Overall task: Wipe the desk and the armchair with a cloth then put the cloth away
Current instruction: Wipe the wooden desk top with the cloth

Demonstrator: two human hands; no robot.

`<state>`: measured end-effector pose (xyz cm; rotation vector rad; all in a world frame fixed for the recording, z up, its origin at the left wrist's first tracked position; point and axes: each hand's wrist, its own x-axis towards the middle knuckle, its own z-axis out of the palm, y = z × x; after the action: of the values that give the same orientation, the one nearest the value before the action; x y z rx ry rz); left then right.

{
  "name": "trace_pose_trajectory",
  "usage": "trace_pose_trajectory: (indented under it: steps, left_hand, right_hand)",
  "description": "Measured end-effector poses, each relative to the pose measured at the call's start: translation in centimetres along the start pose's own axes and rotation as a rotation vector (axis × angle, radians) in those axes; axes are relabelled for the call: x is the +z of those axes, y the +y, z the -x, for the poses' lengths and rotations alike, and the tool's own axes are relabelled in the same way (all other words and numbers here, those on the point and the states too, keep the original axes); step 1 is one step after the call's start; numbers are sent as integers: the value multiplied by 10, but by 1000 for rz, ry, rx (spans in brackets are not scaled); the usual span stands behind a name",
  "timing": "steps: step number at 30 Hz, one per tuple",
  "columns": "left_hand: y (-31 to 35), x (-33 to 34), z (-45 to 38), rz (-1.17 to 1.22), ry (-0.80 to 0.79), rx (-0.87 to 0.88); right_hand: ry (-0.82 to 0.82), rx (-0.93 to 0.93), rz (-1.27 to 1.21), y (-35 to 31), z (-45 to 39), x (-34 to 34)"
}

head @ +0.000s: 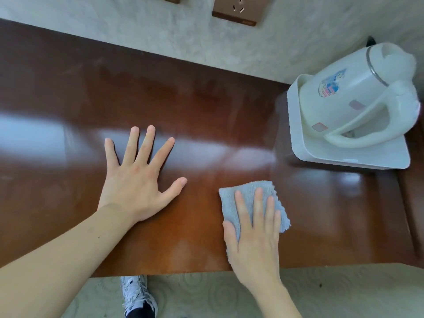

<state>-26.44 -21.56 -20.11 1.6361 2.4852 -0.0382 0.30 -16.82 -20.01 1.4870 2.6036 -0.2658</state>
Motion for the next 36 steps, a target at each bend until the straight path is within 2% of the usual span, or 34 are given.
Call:
trace_pose_trajectory:
  steps: [4, 9, 13, 17, 19, 22, 28, 32, 36]
  left_hand:
    - [0, 2, -1, 7, 5, 0]
    - [-1, 3, -1, 12, 16, 4]
    - [-1, 4, -1, 22, 35, 3]
    - [-1, 4, 1, 38, 41, -12]
    - [-1, 3, 2, 48, 42, -13]
    - [-1, 3, 2, 52, 50, -14]
    - [-2, 6, 3, 50, 69, -15]
    - [-2, 6, 3, 64, 85, -20]
    - [-1, 5, 3, 72, 86, -21]
  right_hand:
    - [83, 30, 11, 3, -104, -17]
    - [97, 52, -11, -9, -236, -41]
    - [57, 53, -60, -36, -273, -45]
    - [73, -172, -52, -61, -227, -33]
    - [78, -218, -46, -64, -182, -24]
    - [58, -188, -67, -56, -97, -10]
    - [10, 10, -66, -35, 54, 16]
    - [25, 63, -77, -49, 53, 20]
    - [67, -76, -14, -54, -17, 9]
